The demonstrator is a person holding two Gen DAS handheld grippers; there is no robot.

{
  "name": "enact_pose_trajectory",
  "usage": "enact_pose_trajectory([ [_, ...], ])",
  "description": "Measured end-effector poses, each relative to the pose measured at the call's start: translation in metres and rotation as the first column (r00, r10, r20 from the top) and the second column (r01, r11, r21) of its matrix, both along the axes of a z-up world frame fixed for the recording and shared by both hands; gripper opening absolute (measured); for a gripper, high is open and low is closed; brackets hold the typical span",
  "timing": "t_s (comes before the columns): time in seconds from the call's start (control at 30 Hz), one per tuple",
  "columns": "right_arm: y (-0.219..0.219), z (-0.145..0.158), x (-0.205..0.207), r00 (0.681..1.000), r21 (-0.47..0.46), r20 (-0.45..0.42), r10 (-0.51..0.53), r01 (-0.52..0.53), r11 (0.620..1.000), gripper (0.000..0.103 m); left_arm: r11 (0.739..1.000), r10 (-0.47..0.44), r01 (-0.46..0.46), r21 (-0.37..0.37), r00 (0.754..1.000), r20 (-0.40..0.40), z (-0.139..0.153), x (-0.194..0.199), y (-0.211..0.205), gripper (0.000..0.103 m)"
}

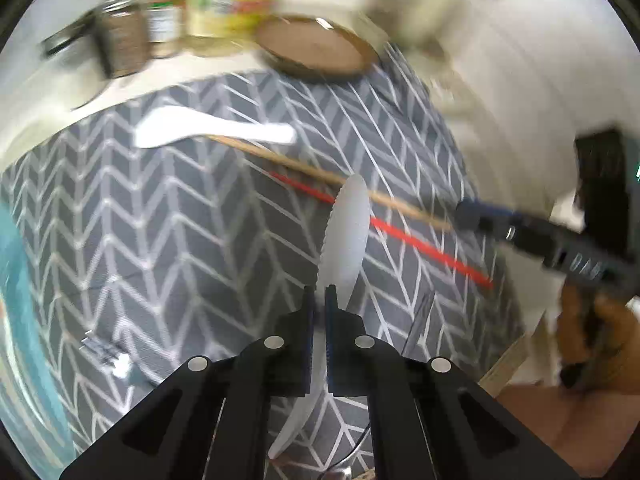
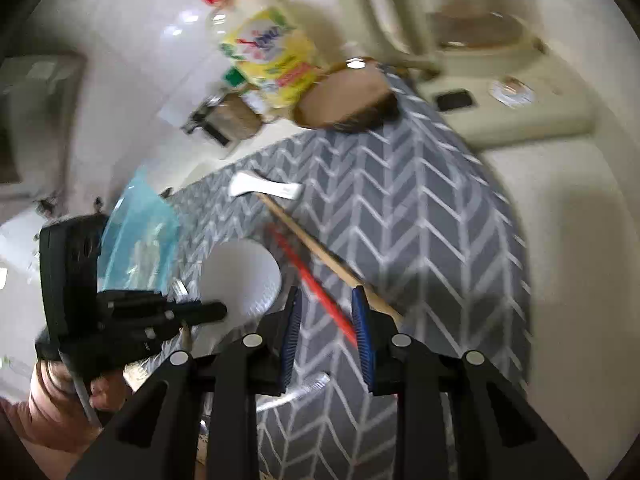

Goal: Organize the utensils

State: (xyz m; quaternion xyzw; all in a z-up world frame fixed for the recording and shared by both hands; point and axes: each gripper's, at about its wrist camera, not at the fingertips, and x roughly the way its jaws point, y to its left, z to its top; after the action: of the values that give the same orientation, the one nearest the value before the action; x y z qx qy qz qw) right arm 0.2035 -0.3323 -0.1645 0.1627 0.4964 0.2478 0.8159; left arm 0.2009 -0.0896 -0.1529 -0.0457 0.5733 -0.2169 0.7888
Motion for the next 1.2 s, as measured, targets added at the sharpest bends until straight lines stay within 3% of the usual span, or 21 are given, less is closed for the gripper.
enact_pose_trajectory([
  [0.13,0.025,0.011,0.018,0.986,-0.013,0.117,0.12,-0.119,0.993,0.026,0.991,0.131,-0.129,-0.047,0.99,0.049,0.029,-0.008,0.035,0.005],
  [0.27,0.057,0.012,0.052,0.964,-0.048,0.162,0.212,-0.207,0.977,0.026,0.971,0.227,-0.221,-0.091,0.972,0.066,0.05,-0.012,0.052,0.005],
  [0.37,0.09,0.011,0.075,0.936,-0.133,0.201,0.289,-0.266,0.955,0.026,0.957,0.279,-0.27,-0.101,0.957,0.08,0.058,-0.021,0.067,0.005],
  [0.53,0.154,0.002,0.1,0.84,-0.32,0.258,0.477,-0.391,0.863,0.026,0.929,0.359,-0.35,-0.123,0.932,0.06,0.059,-0.035,0.083,0.005],
  [0.67,0.185,-0.01,0.102,0.763,-0.504,0.273,0.586,-0.406,0.762,0.026,0.913,0.394,-0.385,-0.133,0.918,0.051,0.06,-0.047,0.091,0.005],
  [0.77,0.201,-0.02,0.102,0.72,-0.571,0.252,0.647,-0.429,0.7,0.027,0.905,0.412,-0.402,-0.142,0.91,0.044,0.06,-0.048,0.093,0.005],
  [0.83,0.209,-0.02,0.101,0.687,-0.614,0.275,0.673,-0.413,0.673,0.041,0.901,0.417,-0.408,-0.147,0.908,0.035,0.058,-0.047,0.094,0.005],
  [0.9,0.212,-0.02,0.106,0.675,-0.618,0.285,0.681,-0.414,0.669,0.042,0.901,0.416,-0.407,-0.147,0.909,0.033,0.057,-0.045,0.094,0.005],
  [0.93,0.211,-0.019,0.111,0.686,-0.581,0.273,0.675,-0.441,0.684,0.033,0.901,0.416,-0.407,-0.148,0.909,0.032,0.056,-0.045,0.094,0.005],
  [0.97,0.208,-0.019,0.119,0.713,-0.523,0.252,0.655,-0.469,0.712,0.033,0.901,0.415,-0.406,-0.152,0.909,0.032,0.057,-0.044,0.094,0.005],
  [1.0,0.204,-0.018,0.127,0.761,-0.463,0.23,0.606,-0.462,0.757,0.032,0.901,0.415,-0.406,-0.155,0.909,0.033,0.058,-0.043,0.094,0.005],
  [1.07,0.195,-0.016,0.132,0.813,-0.387,0.202,0.547,-0.446,0.807,0.03,0.901,0.412,-0.401,-0.167,0.91,0.039,0.061,-0.043,0.094,0.005],
  [1.17,0.171,-0.01,0.141,0.893,-0.168,0.139,0.428,-0.404,0.899,0.028,0.902,0.408,-0.393,-0.179,0.911,0.055,0.068,-0.044,0.096,0.005],
  [1.2,0.157,-0.009,0.143,0.925,-0.055,0.095,0.368,-0.364,0.93,0.028,0.901,0.408,-0.392,-0.186,0.911,0.059,0.07,-0.044,0.098,0.005],
])
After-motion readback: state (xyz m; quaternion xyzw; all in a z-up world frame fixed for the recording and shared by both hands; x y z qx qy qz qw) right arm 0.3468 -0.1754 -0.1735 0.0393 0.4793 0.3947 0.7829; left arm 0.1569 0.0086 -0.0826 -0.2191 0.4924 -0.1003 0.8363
